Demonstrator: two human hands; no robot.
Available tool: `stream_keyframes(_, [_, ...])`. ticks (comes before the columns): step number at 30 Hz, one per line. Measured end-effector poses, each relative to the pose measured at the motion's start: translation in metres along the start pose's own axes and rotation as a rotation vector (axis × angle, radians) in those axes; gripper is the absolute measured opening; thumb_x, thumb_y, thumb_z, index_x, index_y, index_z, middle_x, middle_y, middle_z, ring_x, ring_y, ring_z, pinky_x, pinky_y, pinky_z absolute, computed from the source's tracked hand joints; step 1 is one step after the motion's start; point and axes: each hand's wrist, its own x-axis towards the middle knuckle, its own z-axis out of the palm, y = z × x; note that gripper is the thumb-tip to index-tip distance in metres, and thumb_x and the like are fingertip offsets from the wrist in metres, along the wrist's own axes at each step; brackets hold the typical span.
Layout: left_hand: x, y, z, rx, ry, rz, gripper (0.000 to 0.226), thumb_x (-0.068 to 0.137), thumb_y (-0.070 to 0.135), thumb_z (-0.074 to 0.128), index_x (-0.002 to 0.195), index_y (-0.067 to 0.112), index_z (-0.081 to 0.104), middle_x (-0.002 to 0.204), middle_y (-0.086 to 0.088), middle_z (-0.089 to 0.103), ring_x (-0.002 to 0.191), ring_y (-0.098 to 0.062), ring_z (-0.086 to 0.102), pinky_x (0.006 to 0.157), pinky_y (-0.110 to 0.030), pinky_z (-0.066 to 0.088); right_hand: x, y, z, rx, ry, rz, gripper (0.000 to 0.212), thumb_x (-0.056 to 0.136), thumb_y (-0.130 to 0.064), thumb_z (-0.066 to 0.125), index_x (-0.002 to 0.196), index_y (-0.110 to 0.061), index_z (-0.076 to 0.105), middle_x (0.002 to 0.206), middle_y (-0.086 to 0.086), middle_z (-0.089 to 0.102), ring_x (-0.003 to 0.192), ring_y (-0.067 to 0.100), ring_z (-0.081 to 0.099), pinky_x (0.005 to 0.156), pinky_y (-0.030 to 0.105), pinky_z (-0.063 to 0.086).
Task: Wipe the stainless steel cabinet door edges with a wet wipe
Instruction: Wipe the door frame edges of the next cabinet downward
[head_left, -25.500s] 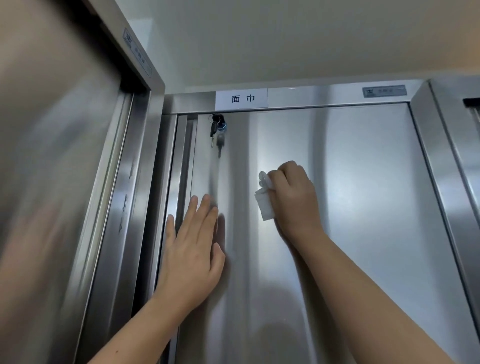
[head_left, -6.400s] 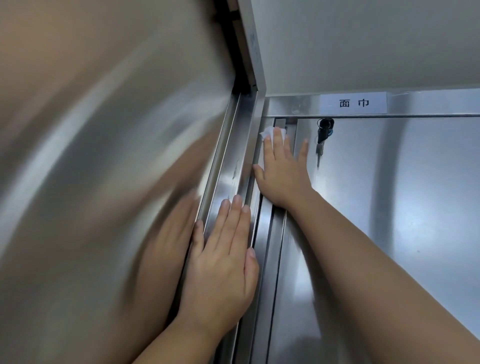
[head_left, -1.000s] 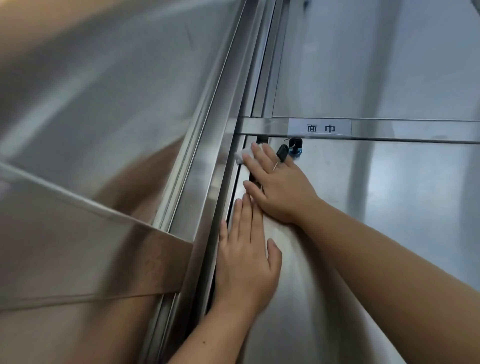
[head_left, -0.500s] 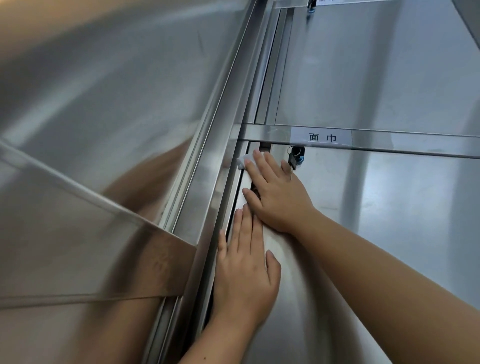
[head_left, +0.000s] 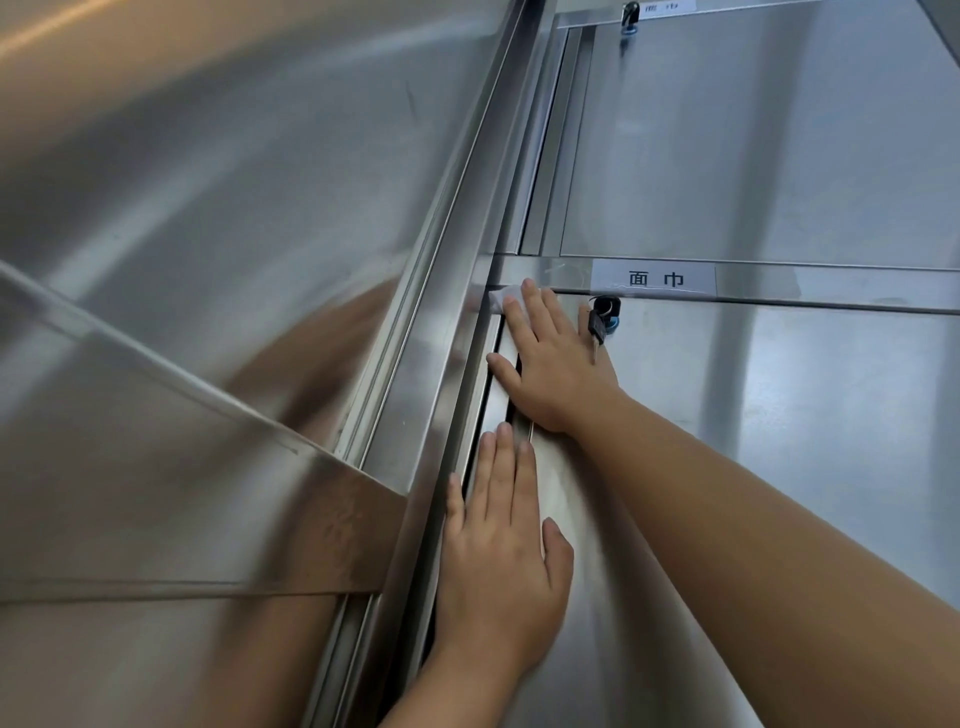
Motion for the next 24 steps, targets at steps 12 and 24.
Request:
stream_keyframes(12, [-0.016, -0.005, -0.009, 0.149, -0.040, 0.046, 0.057, 0.083, 0.030, 0.034, 0.130, 0.004, 0.053, 0.139, -0.013, 0.046, 0.128, -0.029, 0.042, 0.094, -0.058, 0.038, -0.036, -0.001, -0.002, -0.141, -0.039, -0.112, 0.065, 0.097, -0.050, 0.019, 0.150, -0.019, -0.005, 0.157, 0.005, -0.013, 0.144, 0.019, -0.013, 0.114, 0.050, 0.005])
stream_keyframes(24, [-0.038, -0.012, -0.013, 0.106, -0.045, 0.091, 0.057, 0.081, 0.028, 0.037, 0.128, 0.001, 0.054, 0.139, -0.018, 0.043, 0.127, -0.035, 0.042, 0.103, -0.045, 0.035, -0.077, -0.017, 0.002, -0.143, -0.075, -0.150, 0.068, 0.098, -0.050, 0.016, 0.149, -0.012, -0.008, 0.156, 0.010, -0.014, 0.144, 0.022, -0.013, 0.114, 0.044, -0.006])
